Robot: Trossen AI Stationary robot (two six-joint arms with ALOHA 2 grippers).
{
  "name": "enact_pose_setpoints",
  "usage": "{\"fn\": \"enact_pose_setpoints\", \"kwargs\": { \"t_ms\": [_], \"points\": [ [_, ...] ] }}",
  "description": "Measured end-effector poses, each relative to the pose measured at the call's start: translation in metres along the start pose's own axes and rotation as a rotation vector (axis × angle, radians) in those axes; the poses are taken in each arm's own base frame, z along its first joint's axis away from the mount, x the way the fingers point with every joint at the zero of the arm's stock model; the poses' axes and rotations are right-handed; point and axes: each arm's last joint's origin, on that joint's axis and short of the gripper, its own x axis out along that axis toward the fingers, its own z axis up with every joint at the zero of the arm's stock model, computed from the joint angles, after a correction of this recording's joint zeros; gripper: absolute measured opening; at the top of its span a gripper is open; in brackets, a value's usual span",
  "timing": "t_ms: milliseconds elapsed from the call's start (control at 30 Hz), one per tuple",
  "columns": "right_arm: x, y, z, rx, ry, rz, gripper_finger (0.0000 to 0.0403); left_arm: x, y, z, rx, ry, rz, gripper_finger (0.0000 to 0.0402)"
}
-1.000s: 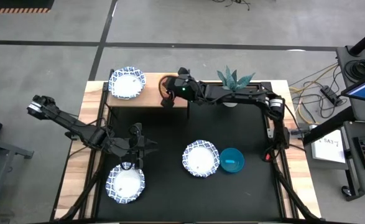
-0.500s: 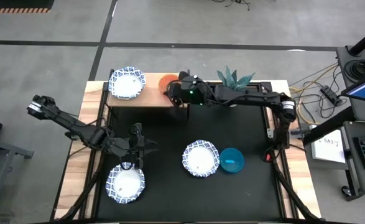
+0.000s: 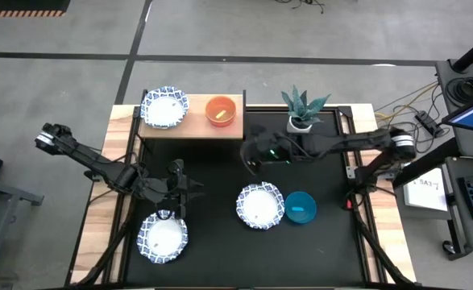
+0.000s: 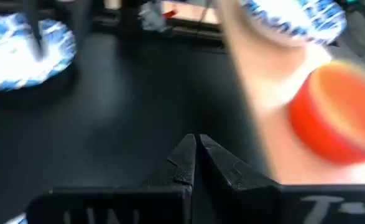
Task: Place and stack bowls onto a shelf
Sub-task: Stack the blue bowl on top of the blue bowl on the shelf
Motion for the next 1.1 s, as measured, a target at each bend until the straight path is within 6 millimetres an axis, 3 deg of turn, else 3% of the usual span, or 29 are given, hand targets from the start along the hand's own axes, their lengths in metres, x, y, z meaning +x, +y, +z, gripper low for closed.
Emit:
{"fn": "enact_pose_setpoints", "kwargs": {
  "t_ms": [200,333,500,600,733,900,1100],
  "points": [
    [-0.021,0.024,-0.045,-0.023,0.016,0.061,0.0009,0.0,-0.001,0.002,-0.026,-0.021,-0.005,0.0111],
    [-0.034,0.037,-0.072,-0.032,-0.01,0.104,0.0009,0.0,-0.001,0.002,-0.133,-0.02,-0.006,0.0111],
    [-0.05,0.039,-0.094,-0.014,-0.048,0.107,0.0009,0.0,-0.002,0.002,-0.258,0.015,-0.07,0.0116],
    [-0.059,0.037,-0.101,-0.009,-0.071,0.104,0.0009,-0.002,-0.008,0.013,-0.319,0.076,-0.144,0.0122],
    [-0.069,0.034,-0.102,-0.005,-0.103,0.1,0.0009,0.0,-0.017,0.023,-0.305,0.332,-0.137,0.0126],
    [-0.073,0.033,-0.1,-0.015,-0.134,0.101,0.0009,0.01,-0.024,0.009,-0.091,0.867,0.0,0.0127],
    [-0.071,0.035,-0.102,-0.011,-0.125,0.126,0.0009,0.025,-0.038,-0.003,0.037,1.07,-0.109,0.0129]
  ]
}}
